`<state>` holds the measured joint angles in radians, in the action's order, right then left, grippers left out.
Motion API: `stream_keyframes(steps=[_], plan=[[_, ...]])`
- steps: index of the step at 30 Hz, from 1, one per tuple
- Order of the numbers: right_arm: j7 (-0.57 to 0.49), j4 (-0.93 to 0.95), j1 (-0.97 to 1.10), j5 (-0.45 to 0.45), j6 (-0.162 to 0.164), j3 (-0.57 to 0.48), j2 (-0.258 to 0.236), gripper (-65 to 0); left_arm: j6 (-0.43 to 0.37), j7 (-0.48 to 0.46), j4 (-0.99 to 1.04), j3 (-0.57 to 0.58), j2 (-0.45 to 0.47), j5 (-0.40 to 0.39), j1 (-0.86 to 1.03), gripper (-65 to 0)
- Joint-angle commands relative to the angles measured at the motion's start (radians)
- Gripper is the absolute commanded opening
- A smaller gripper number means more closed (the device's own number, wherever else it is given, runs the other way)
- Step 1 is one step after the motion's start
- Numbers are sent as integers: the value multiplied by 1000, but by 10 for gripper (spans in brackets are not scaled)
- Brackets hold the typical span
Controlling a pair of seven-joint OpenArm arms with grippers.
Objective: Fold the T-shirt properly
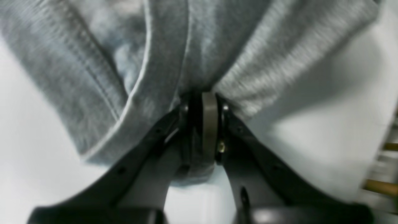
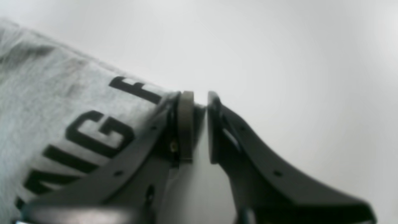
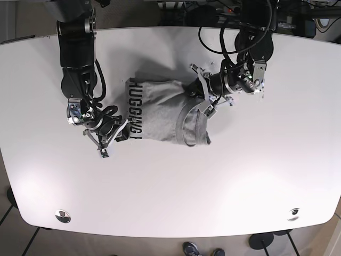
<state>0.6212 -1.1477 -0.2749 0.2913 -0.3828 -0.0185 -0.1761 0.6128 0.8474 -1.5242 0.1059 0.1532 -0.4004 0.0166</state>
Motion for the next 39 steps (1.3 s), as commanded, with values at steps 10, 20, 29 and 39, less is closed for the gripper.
stream_keyframes(steps=[10, 20, 29, 39], plan=[[-16, -231, 136, 6, -5, 1, -15, -585, -3, 3, 124, -2, 27, 1, -194, -614], [-14, -424, 303, 3, 8, -260, -20, -585, -9, -83, 397, 1, 19, 1, -487, -451], [-14, -437, 312, 3, 8, -295, 14, -585, -275, -83, 224, 7, 18, 1, -498, -426], [-13, -484, 316, 12, 8, -108, 34, -585, -638, -116, -69, 147, -109, 71, -267, -242]])
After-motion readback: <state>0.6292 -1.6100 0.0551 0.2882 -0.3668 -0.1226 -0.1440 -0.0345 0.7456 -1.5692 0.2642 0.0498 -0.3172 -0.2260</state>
